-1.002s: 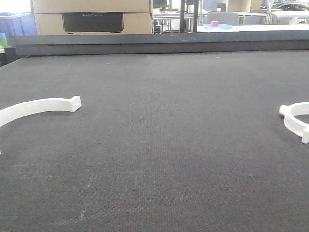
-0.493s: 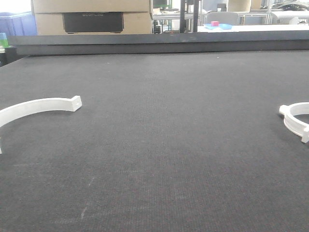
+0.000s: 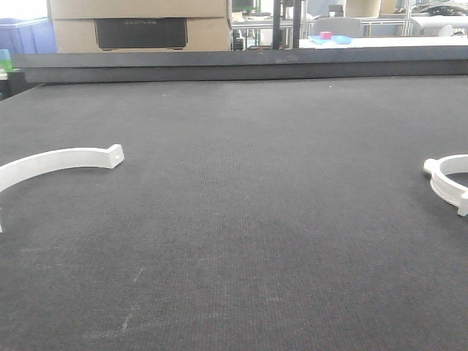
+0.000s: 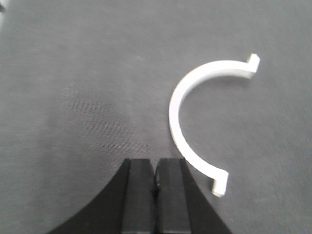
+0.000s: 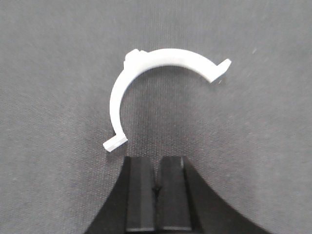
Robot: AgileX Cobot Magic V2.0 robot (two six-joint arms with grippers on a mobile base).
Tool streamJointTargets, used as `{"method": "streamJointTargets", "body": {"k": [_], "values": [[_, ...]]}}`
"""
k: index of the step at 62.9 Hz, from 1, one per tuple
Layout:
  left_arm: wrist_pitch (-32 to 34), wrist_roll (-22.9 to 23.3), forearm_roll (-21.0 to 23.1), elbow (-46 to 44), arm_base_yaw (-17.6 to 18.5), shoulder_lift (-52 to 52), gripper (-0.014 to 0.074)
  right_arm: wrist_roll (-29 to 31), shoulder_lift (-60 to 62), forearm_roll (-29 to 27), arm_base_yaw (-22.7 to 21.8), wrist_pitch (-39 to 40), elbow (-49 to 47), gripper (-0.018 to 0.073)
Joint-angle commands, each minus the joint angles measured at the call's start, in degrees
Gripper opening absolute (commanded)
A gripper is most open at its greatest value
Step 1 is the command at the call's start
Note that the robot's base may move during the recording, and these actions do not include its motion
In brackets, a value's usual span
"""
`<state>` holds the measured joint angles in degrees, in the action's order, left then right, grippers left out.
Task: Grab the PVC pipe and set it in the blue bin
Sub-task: 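Close the left and right grippers on the ends of the white clamps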
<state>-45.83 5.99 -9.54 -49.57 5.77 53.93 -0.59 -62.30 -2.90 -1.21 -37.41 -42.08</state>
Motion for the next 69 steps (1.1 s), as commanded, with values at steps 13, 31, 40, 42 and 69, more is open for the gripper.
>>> {"method": "streamJointTargets", "body": {"k": [13, 31, 40, 42, 69], "values": [[-5.38, 0.14, 3.13, -3.92, 1.26, 10.88, -0.0111, -3.89, -11.55, -0.25, -0.37, -9.47, -9.84, -0.0146], [-1.66, 0.23, 6.71, -4.45, 1.26, 13.16, -0.0111, -15.64, -23.94, 5.92, 2.90, -21.31, -25.56, -0.0146], [-0.94, 0.23, 6.71, -4.45, 1.26, 13.16, -0.0111, -17.05, -29.99, 6.26, 6.23, -23.22, -30.75, -0.0146], [-0.94, 0.23, 6.71, -4.45, 1.26, 13.16, -0.0111, -17.69, -31.30, 6.15, 6.59, -23.31, -31.60, -0.0144], [-1.17, 0.23, 7.97, -4.45, 1.26, 13.16, -0.0111, -18.45, -39.76, 2.49, 6.57, -20.80, -33.82, 0.0245]]}}
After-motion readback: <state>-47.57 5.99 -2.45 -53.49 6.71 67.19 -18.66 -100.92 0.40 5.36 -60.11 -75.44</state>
